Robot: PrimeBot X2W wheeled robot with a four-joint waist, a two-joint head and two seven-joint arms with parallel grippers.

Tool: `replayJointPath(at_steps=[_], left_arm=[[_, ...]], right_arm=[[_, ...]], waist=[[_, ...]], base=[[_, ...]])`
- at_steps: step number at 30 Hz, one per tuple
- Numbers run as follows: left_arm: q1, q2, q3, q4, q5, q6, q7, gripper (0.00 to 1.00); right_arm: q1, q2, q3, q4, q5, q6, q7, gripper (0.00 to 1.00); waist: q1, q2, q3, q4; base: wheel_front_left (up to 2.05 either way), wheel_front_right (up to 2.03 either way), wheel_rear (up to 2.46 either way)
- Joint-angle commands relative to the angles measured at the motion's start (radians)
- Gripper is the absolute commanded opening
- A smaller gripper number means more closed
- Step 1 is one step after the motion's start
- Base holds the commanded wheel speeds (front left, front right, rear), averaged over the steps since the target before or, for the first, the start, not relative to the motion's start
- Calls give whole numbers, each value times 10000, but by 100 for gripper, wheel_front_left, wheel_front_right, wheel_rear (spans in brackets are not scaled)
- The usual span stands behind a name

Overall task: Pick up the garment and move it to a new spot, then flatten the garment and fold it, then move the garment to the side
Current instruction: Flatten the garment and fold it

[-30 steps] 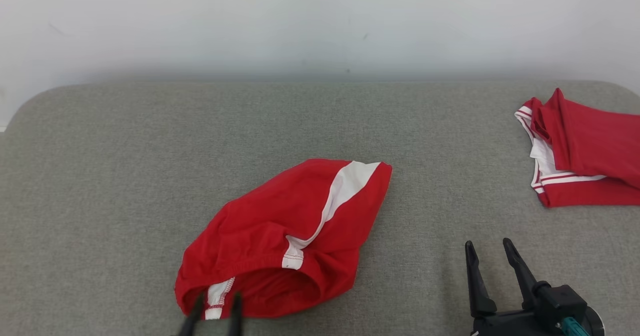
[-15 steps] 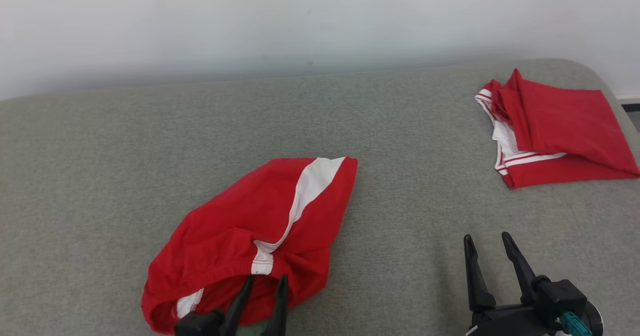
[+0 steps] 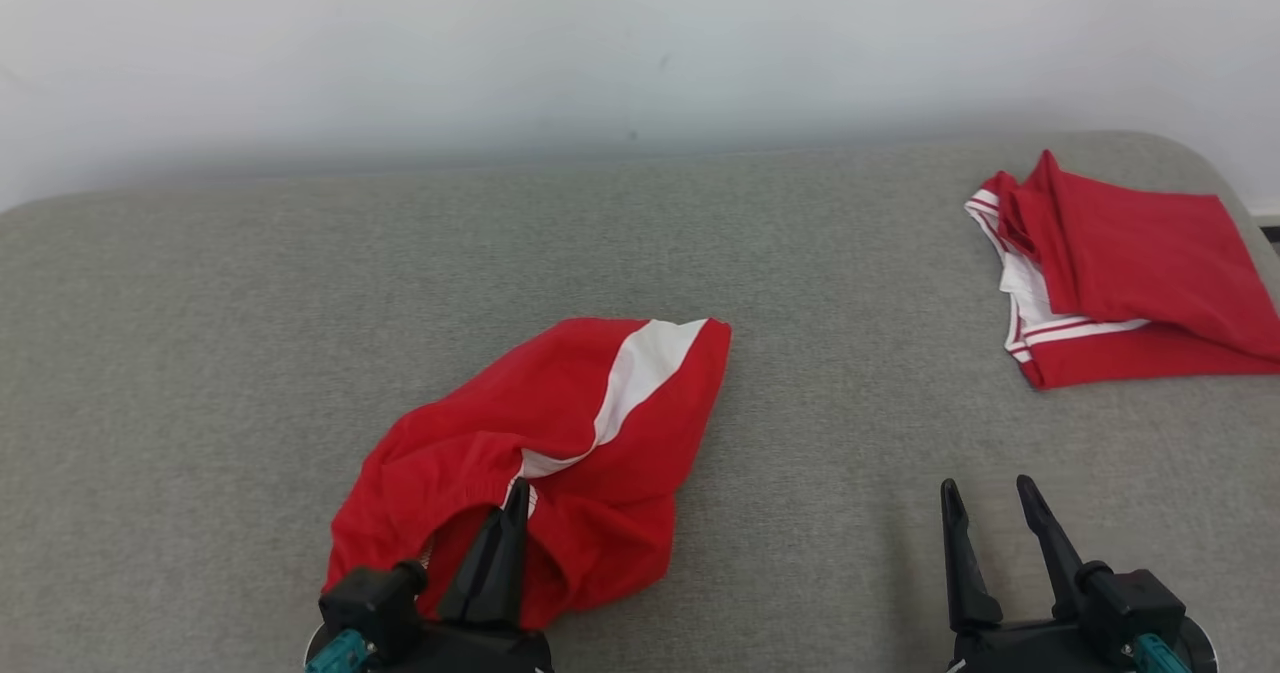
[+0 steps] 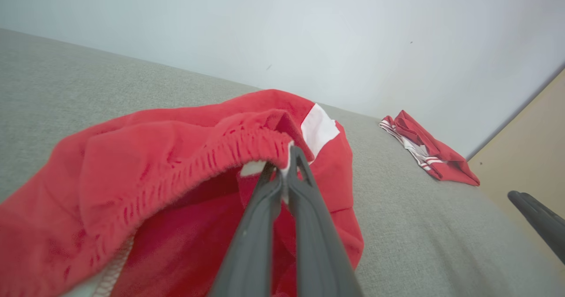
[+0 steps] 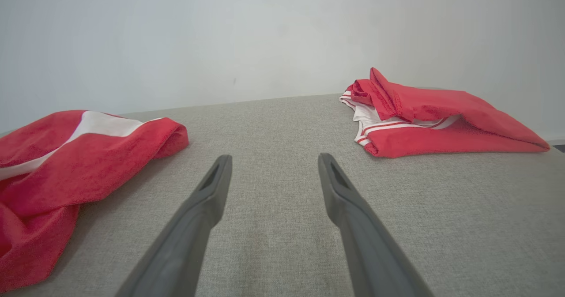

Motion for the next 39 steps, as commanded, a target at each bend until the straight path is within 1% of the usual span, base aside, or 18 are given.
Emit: replayJointPath(at_steps=[1, 4, 8, 10, 12, 14, 15, 17, 19, 20, 23, 25, 29, 34, 35, 36, 37, 39], left_arm=[[245, 75, -26, -212, 139, -57, -29, 0], [510, 361, -228, -735, 163, -135, 70, 0], [1191, 861, -492, -1697, 32, -198, 743, 0], [1631, 1107, -553, -2125, -58, -160, 1137, 0], [2212, 1179, -388, -2407, -448, -30, 1370, 0], [2677, 1528, -366, -2484, -301, 74, 1546, 0], [2883, 1513, -289, -2517, -464, 113, 1529, 0], [3202, 1763, -136, -2471, -418, 216, 1473, 0], [3390, 1887, 159, -2373, -592, 326, 1322, 0], [3421, 2063, 269, -2294, -501, 379, 1253, 0], [3267, 2420, 606, -2057, -381, 457, 1034, 0], [3165, 2560, 706, -2005, -290, 496, 945, 0], [2986, 2693, 746, -1720, -392, 357, 922, 0], [2865, 2504, 349, -1291, -447, 167, 1010, 0], [2879, 2469, 297, -1221, -446, 149, 987, 9], [2908, 2408, 275, -1143, -517, 140, 947, 70], [2938, 2372, 245, -1061, -548, 129, 925, 100], [2981, 2291, 281, -941, -581, 173, 758, 100]], right_arm=[[124, 16, 13, 4, 57, -22, 4, 100], [188, 13, 66, 14, 149, -22, 4, 100], [230, 11, 110, 11, 244, -22, 4, 100], [258, 13, 89, -23, 269, -22, 4, 100], [279, 14, 29, -53, 273, -22, 2, 100], [272, 13, -10, -43, 275, -22, 4, 100], [271, 14, -22, -40, 273, -22, 2, 100], [286, 13, -60, -33, 256, -22, 4, 100], [303, 14, -87, -32, 244, -22, 4, 100], [307, 14, -86, -22, 236, -22, 2, 100], [267, 14, -73, 15, 195, -22, 4, 100], [253, 13, -67, 29, 183, -22, 2, 100], [251, 14, -11, 111, 132, -22, 2, 100], [323, 16, 193, 259, 187, -22, 2, 100], [325, 19, 311, 296, 172, -22, 4, 100], [319, 19, 385, 343, 117, -22, 4, 100], [310, 16, 464, 400, 104, -22, 2, 100], [333, -8, 560, 503, 32, -22, 2, 100]], waist=[[0, 0, -135, 324], [0, 0, -214, 635], [0, 0, -257, 982], [0, 0, -241, 1108], [0, 0, -217, 1214], [0, 0, -178, 1277], [0, 0, -163, 1312], [0, 0, -142, 1374], [0, 0, -135, 1427], [0, 0, -136, 1449], [0, 0, -139, 1491], [0, 0, -143, 1499], [0, 0, -193, 1512], [0, 0, -274, 1521], [0, 0, -287, 1535], [0, 0, -300, 1554], [0, 0, -309, 1574], [0, 0, -326, 1644]], base=[[0, 0, 0], [0, 0, 0], [0, 0, 0], [0, 0, 0], [0, 0, 0], [0, 0, 0], [0, 0, 0], [0, 0, 0], [0, 0, 0], [0, 0, 0], [0, 0, 0], [0, 0, 0], [0, 0, 0], [0, 0, 0], [0, 0, 0], [0, 0, 0], [0, 0, 0], [0, 0, 0]])
